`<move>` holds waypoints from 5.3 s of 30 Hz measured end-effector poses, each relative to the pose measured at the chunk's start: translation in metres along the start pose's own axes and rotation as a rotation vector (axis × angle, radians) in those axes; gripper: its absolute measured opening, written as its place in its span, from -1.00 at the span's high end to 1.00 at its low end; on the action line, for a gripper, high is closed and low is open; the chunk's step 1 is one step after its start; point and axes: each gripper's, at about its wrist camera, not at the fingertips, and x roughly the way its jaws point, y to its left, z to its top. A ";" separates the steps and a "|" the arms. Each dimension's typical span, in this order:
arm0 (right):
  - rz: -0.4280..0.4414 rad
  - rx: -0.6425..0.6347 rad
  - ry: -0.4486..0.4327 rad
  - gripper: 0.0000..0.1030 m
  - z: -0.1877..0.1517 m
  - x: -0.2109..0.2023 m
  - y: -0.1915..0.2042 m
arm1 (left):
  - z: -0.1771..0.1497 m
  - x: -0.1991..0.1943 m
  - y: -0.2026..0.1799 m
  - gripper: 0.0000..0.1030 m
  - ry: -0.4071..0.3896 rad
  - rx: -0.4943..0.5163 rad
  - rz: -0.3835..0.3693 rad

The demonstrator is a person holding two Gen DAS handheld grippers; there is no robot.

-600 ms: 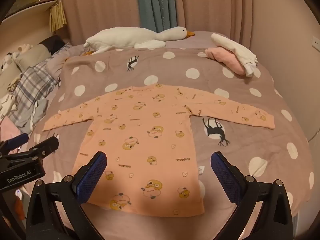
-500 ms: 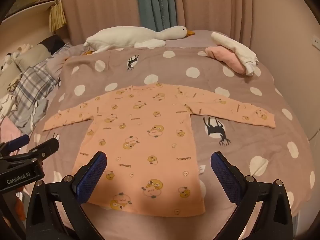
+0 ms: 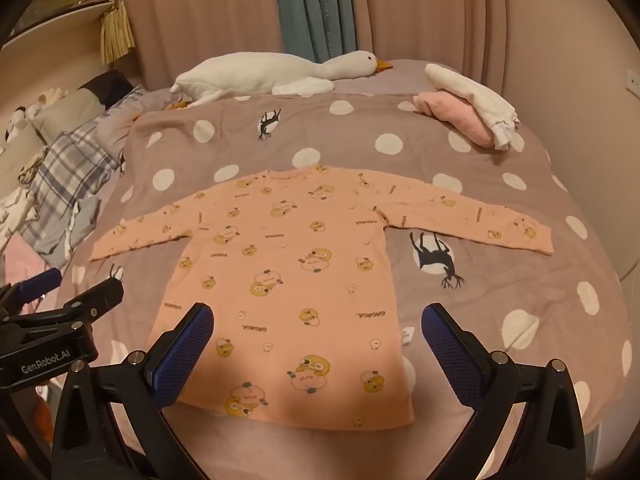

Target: Fold small clothes

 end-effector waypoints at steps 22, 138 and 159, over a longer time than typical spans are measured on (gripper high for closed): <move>0.006 0.005 -0.004 -1.00 0.000 -0.002 0.000 | -0.002 -0.005 -0.003 -1.00 -0.005 0.009 0.002; 0.065 0.402 -0.190 0.87 0.134 0.142 -0.189 | 0.046 0.125 0.032 -1.00 0.107 -0.346 -0.568; -0.287 -0.783 0.109 0.69 0.076 0.322 0.208 | 0.025 0.144 0.152 -1.00 0.090 -0.500 -0.415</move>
